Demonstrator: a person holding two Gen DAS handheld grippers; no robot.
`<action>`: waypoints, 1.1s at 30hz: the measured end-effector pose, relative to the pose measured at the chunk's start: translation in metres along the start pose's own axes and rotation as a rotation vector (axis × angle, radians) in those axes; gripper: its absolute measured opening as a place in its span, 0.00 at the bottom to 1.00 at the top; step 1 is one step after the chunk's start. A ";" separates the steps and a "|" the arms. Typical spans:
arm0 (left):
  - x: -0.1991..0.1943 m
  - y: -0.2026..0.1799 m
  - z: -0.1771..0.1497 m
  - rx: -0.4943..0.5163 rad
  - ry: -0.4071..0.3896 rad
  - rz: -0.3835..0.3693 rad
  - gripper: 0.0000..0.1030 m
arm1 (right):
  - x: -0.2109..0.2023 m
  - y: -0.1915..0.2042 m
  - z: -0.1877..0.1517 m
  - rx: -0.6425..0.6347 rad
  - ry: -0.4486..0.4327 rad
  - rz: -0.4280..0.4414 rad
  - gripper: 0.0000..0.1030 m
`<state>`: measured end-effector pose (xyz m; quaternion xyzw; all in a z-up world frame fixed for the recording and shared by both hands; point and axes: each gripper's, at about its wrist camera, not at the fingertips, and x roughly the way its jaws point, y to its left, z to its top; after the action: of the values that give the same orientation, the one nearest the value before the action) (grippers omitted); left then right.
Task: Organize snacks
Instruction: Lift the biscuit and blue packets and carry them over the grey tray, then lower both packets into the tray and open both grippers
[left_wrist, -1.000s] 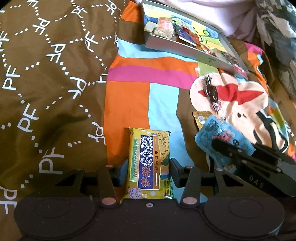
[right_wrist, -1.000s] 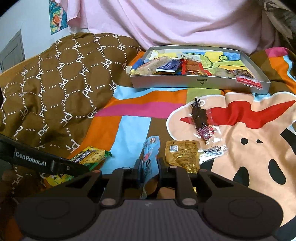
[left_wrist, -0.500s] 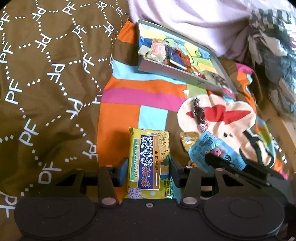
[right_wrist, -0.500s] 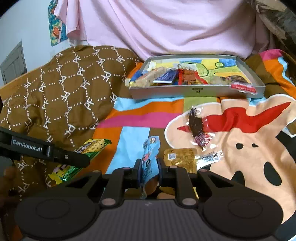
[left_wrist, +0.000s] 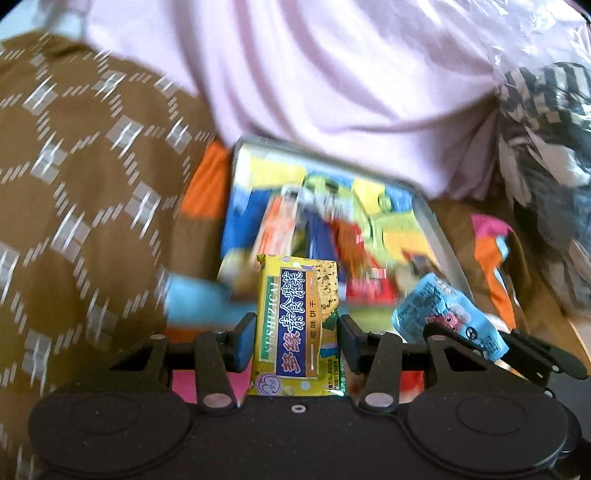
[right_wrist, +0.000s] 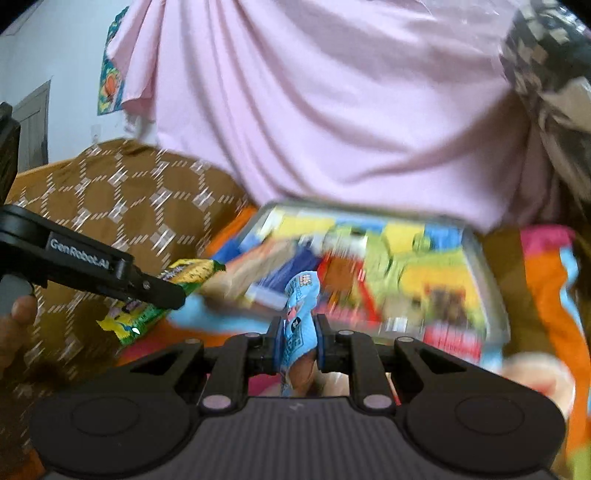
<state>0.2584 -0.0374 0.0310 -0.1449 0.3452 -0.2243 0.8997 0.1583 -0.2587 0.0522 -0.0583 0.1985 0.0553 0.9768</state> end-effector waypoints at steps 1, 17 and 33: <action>0.010 -0.005 0.011 0.010 -0.008 0.008 0.47 | 0.010 -0.006 0.007 -0.006 -0.007 -0.003 0.18; 0.132 -0.049 0.074 0.151 -0.001 0.088 0.48 | 0.116 -0.082 0.032 0.133 0.041 -0.060 0.14; 0.102 -0.049 0.072 0.113 -0.061 0.122 0.80 | 0.076 -0.092 0.026 0.230 -0.034 -0.139 0.90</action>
<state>0.3599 -0.1233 0.0464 -0.0792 0.3124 -0.1836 0.9287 0.2502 -0.3393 0.0547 0.0415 0.1826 -0.0345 0.9817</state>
